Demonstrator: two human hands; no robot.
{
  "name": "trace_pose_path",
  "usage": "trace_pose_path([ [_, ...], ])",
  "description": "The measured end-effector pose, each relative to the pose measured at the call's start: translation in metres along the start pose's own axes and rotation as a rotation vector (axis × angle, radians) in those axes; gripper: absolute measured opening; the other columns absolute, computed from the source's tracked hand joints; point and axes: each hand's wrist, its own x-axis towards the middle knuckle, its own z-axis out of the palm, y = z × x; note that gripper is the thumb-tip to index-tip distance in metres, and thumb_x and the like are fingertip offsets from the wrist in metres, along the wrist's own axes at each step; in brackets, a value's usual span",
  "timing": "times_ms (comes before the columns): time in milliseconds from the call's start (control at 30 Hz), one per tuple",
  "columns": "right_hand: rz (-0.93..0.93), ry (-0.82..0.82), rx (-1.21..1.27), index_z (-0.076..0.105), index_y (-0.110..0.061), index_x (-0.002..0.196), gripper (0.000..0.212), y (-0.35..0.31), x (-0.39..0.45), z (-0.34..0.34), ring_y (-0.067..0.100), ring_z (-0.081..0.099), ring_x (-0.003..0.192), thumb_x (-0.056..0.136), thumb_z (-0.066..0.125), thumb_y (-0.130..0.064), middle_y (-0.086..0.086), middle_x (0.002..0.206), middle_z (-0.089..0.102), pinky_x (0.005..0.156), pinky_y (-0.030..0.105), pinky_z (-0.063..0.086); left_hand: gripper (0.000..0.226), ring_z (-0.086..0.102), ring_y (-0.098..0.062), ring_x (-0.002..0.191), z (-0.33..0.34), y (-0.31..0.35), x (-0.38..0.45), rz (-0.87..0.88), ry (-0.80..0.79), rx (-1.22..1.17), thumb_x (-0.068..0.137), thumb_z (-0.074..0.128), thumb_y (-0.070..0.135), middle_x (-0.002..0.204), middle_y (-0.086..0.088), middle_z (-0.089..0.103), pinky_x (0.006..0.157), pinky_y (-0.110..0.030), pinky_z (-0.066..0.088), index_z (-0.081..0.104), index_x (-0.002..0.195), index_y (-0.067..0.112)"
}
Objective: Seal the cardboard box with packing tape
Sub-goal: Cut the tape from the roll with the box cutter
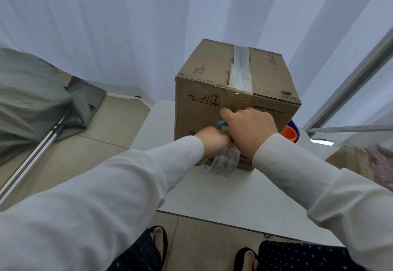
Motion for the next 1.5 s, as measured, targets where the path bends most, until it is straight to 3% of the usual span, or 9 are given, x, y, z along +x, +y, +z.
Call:
trace_pose_path([
  [133,-0.001,0.006,0.033,0.041,-0.018,0.117,0.026,0.004,-0.002,0.002,0.027,0.056,0.087,0.093,0.050,-0.023,0.006,0.095,0.065,0.056,0.031,0.033,0.036,0.057,-0.037,0.110,0.001,-0.002,0.001,-0.008,-0.005,-0.029,0.091,0.046,0.027,0.119,-0.022,0.061,0.095,-0.044,0.046,0.056,0.114,0.002],
  [567,0.001,-0.020,-0.013,0.042,-0.017,0.117,0.026,0.001,0.002,0.002,0.027,0.057,0.087,0.093,0.050,-0.021,0.007,0.095,0.065,0.055,0.031,0.032,0.033,0.059,-0.035,0.107,0.002,-0.003,0.003,-0.014,0.028,-0.089,0.088,0.049,0.024,0.115,-0.021,0.063,0.093,-0.042,0.048,0.059,0.110,0.001],
  [867,-0.002,-0.020,-0.001,0.040,-0.018,0.118,0.027,0.005,-0.003,0.001,0.025,0.055,0.085,0.093,0.049,-0.023,0.007,0.094,0.064,0.056,0.031,0.034,0.034,0.060,-0.030,0.098,0.002,-0.004,0.005,-0.040,0.042,-0.120,0.087,0.051,0.029,0.114,-0.018,0.063,0.076,-0.032,0.048,0.059,0.109,0.004],
  [967,0.037,-0.103,-0.003,0.039,-0.018,0.119,0.027,0.016,-0.008,0.005,0.025,0.054,0.088,0.093,0.048,-0.022,0.007,0.096,0.063,0.058,0.032,0.037,0.034,0.061,-0.032,0.100,-0.004,-0.007,0.005,-0.061,0.073,-0.148,0.085,0.055,0.036,0.110,-0.016,0.065,0.092,-0.043,0.050,0.058,0.102,0.006],
  [1033,0.094,-0.231,-0.019,0.041,-0.017,0.117,0.024,0.029,-0.015,0.011,0.026,0.055,0.093,0.095,0.045,-0.025,0.007,0.101,0.063,0.062,0.032,0.038,0.026,0.060,-0.031,0.097,-0.013,-0.011,0.004,-0.075,0.118,-0.129,0.088,0.054,0.035,0.100,-0.013,0.063,0.090,-0.036,0.048,0.055,0.090,0.010],
  [1100,0.129,-0.323,-0.024,0.042,-0.018,0.115,0.022,0.040,-0.025,0.018,0.025,0.057,0.093,0.095,0.042,-0.027,0.006,0.102,0.062,0.064,0.032,0.045,0.024,0.057,-0.032,0.098,-0.025,-0.016,0.002,-0.095,0.134,-0.092,0.091,0.051,0.033,0.101,-0.014,0.060,0.083,-0.033,0.046,0.054,0.099,0.010],
  [1200,0.103,-0.295,-0.004,0.042,-0.020,0.112,0.020,0.043,-0.031,0.023,0.023,0.059,0.087,0.095,0.043,-0.029,0.004,0.099,0.063,0.064,0.032,0.049,0.056,0.057,-0.036,0.110,-0.037,-0.025,0.005,-0.132,0.071,-0.026,0.087,0.055,0.040,0.122,-0.019,0.058,0.094,-0.040,0.048,0.046,0.128,0.004],
  [1400,0.060,-0.436,0.138,0.046,-0.024,0.114,0.024,0.030,-0.035,0.025,0.024,0.059,0.092,0.094,0.041,-0.038,0.004,0.106,0.063,0.069,0.032,0.047,0.049,0.065,-0.028,0.094,-0.031,-0.021,0.006,-0.125,-0.081,0.118,0.086,0.057,0.041,0.103,-0.013,0.066,0.084,-0.035,0.052,0.055,0.117,0.003],
  [1500,0.183,-0.538,0.318,0.049,-0.029,0.116,0.028,0.043,-0.041,0.036,0.022,0.060,0.095,0.092,0.045,-0.042,-0.001,0.114,0.061,0.079,0.032,0.052,0.047,0.064,-0.026,0.104,-0.030,-0.019,0.005,-0.083,-0.177,0.167,0.086,0.056,0.040,0.113,-0.011,0.068,0.097,-0.039,0.048,0.055,0.120,0.007],
])
